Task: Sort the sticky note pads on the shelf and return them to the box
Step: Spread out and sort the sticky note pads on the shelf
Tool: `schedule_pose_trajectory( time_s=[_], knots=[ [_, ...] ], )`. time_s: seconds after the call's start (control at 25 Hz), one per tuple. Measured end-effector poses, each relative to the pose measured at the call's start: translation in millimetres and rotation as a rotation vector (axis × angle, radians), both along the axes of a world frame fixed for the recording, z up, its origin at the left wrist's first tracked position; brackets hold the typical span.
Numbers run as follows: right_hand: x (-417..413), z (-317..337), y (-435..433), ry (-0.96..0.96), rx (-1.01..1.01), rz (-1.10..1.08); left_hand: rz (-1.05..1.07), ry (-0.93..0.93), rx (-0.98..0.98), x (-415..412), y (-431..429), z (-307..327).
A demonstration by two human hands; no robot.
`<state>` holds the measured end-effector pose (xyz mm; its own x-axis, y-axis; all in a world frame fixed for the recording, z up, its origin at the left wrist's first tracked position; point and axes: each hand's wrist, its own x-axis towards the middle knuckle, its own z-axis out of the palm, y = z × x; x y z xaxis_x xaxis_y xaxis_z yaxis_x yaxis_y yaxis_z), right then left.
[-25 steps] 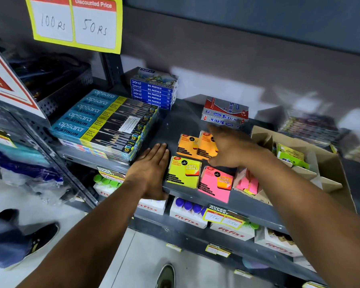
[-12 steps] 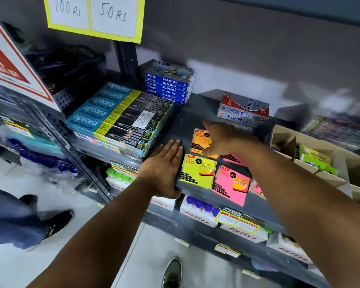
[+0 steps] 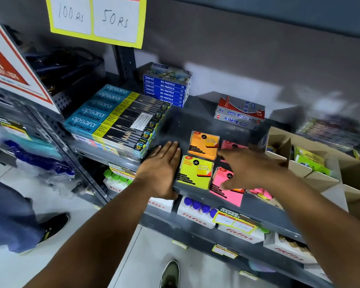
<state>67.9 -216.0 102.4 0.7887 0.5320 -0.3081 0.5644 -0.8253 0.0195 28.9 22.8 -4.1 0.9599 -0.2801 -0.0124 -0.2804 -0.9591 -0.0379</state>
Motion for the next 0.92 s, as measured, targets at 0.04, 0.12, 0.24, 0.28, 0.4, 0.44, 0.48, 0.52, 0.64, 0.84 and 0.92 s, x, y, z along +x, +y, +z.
schedule_pose_trajectory(
  time_s=[0.04,0.12,0.24,0.28,0.4,0.44,0.48,0.52,0.64,0.84,0.92],
  knots=[
    [-9.4,-6.3,-2.8,-0.028,-0.081,0.013,0.003,0.002,0.003,0.1,-0.4,-0.2],
    [-18.4,-15.9,-3.6,-0.07,-0.148,0.017,0.015,0.007,0.007,-0.2,-1.5,-1.2],
    [-19.2,-18.7,-3.6,-0.091,-0.161,-0.012,0.024,0.023,0.014,-0.3,-2.6,-1.0],
    [-19.6,-17.8,-2.7,-0.099,-0.157,-0.008,0.025,0.025,0.014,-0.1,-2.4,-0.6],
    [-29.4,-15.1,-1.5,-0.089,-0.128,0.059,0.02,0.022,0.006,-0.9,-2.8,0.7],
    [-33.0,-11.7,-3.7,-0.047,-0.091,0.079,0.02,0.023,0.002,-1.3,-2.6,0.9],
    [-34.9,-3.9,-7.8,0.038,-0.037,0.07,0.018,0.023,0.002,-1.2,-2.1,0.7],
    [-33.5,7.6,-12.0,0.14,0.03,0.041,0.016,0.018,0.008,-1.5,-1.6,-0.2],
    [-0.8,39.4,-19.5,0.085,0.278,-0.053,0.005,0.005,0.02,-0.4,-0.5,-1.7],
    [63.9,23.8,-11.1,-0.095,0.04,-0.172,0.019,0.02,-0.017,2.8,-1.8,-2.7],
    [72.3,5.5,-8.1,-0.022,-0.058,-0.178,0.013,0.026,-0.024,2.9,-2.5,-2.9]
  ],
)
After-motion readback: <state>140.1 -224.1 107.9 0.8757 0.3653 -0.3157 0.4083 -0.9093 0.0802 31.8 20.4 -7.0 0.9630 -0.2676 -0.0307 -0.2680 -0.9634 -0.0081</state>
